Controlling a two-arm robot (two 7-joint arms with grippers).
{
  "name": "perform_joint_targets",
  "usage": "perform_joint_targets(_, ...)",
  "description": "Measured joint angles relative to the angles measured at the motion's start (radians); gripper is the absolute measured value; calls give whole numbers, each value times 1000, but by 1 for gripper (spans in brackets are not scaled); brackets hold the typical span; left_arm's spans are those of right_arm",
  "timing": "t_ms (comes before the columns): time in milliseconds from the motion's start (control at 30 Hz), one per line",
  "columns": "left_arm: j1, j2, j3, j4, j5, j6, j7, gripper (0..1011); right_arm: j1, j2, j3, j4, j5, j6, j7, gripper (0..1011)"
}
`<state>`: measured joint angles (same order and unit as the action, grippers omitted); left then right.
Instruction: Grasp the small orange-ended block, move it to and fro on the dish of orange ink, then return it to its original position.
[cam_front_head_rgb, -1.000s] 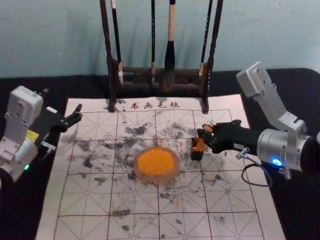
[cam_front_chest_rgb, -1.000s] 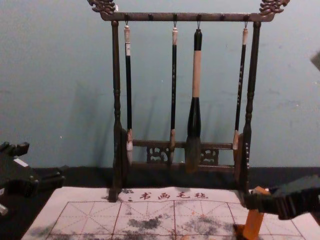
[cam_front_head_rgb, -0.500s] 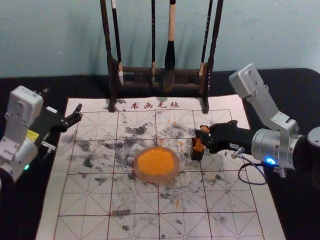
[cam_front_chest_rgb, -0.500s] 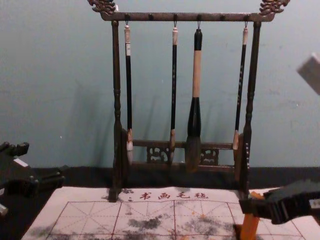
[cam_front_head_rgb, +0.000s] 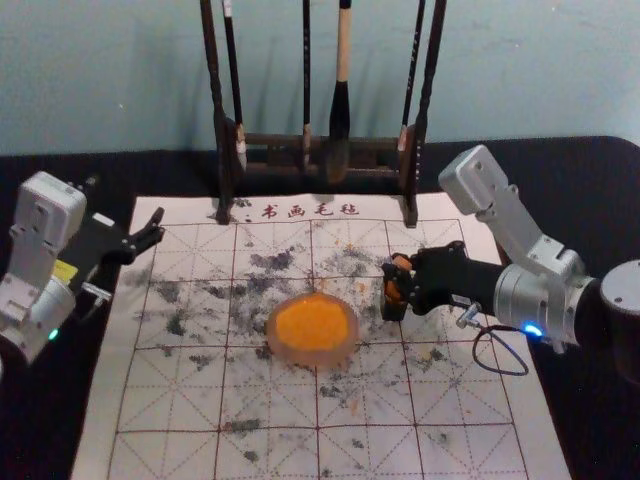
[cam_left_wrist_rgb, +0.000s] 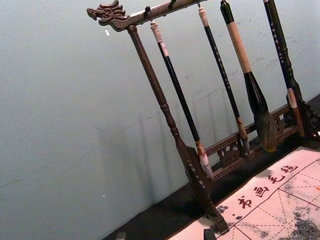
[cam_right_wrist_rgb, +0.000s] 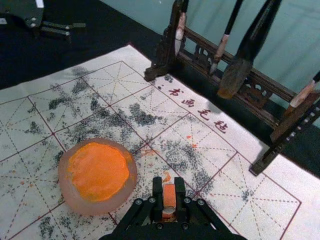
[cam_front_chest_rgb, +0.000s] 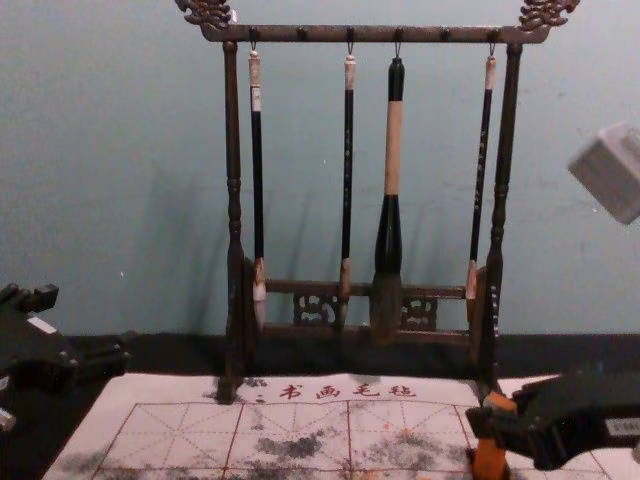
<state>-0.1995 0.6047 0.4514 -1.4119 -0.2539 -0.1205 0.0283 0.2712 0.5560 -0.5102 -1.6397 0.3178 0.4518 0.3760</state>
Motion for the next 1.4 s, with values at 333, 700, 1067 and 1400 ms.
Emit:
perform_joint_targets(333,0,0,0,0,0,0,0,1001,1,2,-11,15,-51,-44,33,110)
perform_joint_targets(700,0,0,0,0,0,0,0,1001,-8,1,-9,23,-97,-69,56,110)
perform_joint_targets(1067,0,0,0,0,0,0,0,1001,-19,-9,6,30,-124,-75,69,110)
perform_joint_targets(1400,0,0,0,0,0,0,0,1001,-28,-20,17,34,-139,-71,74,110)
